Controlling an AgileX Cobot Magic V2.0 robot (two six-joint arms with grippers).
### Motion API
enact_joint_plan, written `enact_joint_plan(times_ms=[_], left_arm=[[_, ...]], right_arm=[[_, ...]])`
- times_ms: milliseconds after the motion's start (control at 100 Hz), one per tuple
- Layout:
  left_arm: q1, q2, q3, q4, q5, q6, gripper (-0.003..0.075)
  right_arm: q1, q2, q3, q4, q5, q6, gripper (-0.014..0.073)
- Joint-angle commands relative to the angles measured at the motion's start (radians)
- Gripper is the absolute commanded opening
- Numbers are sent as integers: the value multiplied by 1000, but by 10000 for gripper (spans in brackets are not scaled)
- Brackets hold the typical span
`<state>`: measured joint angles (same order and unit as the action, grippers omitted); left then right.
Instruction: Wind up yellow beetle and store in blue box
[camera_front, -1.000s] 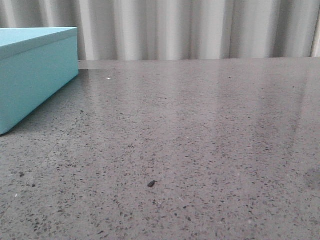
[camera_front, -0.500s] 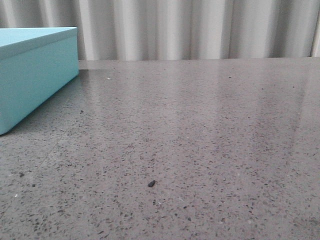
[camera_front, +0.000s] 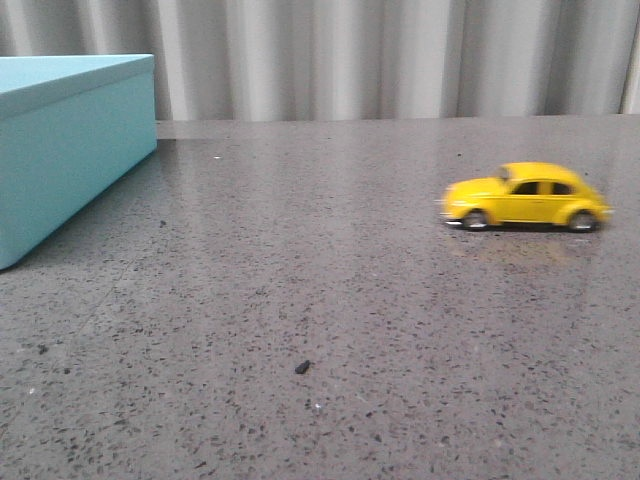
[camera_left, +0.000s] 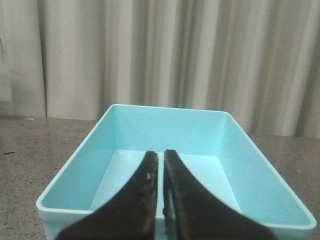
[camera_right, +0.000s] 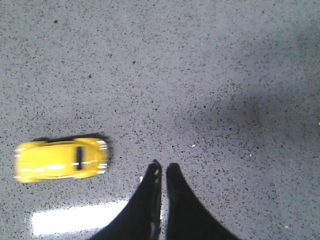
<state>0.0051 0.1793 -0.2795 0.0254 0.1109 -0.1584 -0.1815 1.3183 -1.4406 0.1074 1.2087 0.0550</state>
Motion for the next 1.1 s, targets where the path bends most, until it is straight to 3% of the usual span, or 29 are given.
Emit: enact_joint_plan(times_ms=[0, 850, 1090], left_arm=[[1, 19, -36, -2, -72, -11, -21], [1, 19, -38, -2, -100, -11, -21], [1, 58, -147, -2, -51, -11, -21]], right_arm=[[-7, -32, -32, 10, -32, -11, -61], [-7, -32, -32, 37, -38, -16, -61], [-7, -79, -32, 37, -130, -24, -61]])
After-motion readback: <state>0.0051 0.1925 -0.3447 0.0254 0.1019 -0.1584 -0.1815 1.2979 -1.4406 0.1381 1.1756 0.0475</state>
